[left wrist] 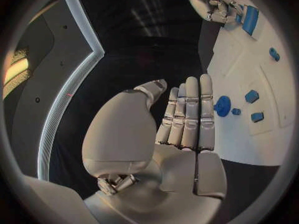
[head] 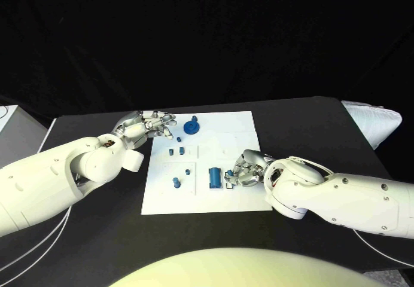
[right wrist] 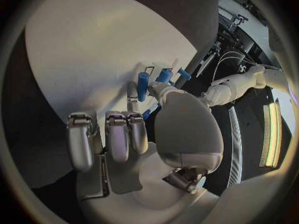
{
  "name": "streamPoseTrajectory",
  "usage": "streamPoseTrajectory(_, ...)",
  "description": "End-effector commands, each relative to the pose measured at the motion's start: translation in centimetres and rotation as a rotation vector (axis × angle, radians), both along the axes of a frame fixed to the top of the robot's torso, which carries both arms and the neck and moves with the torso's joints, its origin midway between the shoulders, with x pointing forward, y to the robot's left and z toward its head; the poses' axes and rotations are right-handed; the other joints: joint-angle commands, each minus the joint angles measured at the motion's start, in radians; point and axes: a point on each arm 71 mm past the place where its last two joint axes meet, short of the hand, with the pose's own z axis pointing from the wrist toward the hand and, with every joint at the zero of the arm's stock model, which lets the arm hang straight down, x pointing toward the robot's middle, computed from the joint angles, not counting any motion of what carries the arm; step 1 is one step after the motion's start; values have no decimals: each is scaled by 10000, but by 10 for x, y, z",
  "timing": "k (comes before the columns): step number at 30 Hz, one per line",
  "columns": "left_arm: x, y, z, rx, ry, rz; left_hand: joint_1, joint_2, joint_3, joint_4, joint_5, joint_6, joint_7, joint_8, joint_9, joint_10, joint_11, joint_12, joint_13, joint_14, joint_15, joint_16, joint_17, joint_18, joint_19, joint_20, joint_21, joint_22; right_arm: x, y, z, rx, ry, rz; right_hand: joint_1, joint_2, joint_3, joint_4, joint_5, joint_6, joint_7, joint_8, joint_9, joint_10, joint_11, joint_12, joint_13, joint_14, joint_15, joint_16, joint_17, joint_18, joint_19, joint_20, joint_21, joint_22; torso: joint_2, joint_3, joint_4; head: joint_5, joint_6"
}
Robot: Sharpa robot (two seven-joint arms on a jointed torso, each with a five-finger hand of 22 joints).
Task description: Assemble the parts on the task board
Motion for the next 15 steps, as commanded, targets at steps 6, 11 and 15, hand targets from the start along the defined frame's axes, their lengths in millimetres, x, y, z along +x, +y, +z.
streamPoseTrajectory(6, 0, -2, 1, -146, -5, -174, -5, 86, -8, 66, 13, 19, 15, -58, -1, -38, 51, -36, 14, -10, 57, -58, 16, 43, 67, 13, -38, -8, -4, 1, 1, -10, 96, 278, 69, 143, 265, -102, -33, 79, -61, 65, 15, 1058, -129, 21, 2635, 1044, -87, 65, 2632, -113, 1029, -96, 50, 2590, -5, 2, -3, 20, -19)
streamPoseTrajectory(11, 0, -2, 1, -144, 4, -178, -5, 86, -8, 66, 13, 19, 15, -58, -1, -38, 51, -36, 14, -10, 57, -58, 16, 43, 67, 13, -38, -8, -5, 0, 1, 13, 75, 263, 147, 212, 397, -172, -23, 81, -72, 82, 21, 1058, -141, 21, 2635, 1044, -97, 65, 2632, -114, 1031, -106, 58, 2592, -4, 0, -4, 26, -25)
streamPoseTrajectory(15, 0, -2, 0, -142, 9, -178, -5, 86, -8, 66, 13, 19, 15, -58, -1, -38, 51, -36, 14, -10, 57, -58, 16, 43, 67, 13, -38, -8, -6, 0, 2, 31, 53, 257, 154, 214, 408, -181, -22, 80, -73, 83, 22, 1058, -142, 21, 2635, 1044, -99, 65, 2632, -114, 1031, -107, 58, 2592, -3, 3, -8, 28, -26)
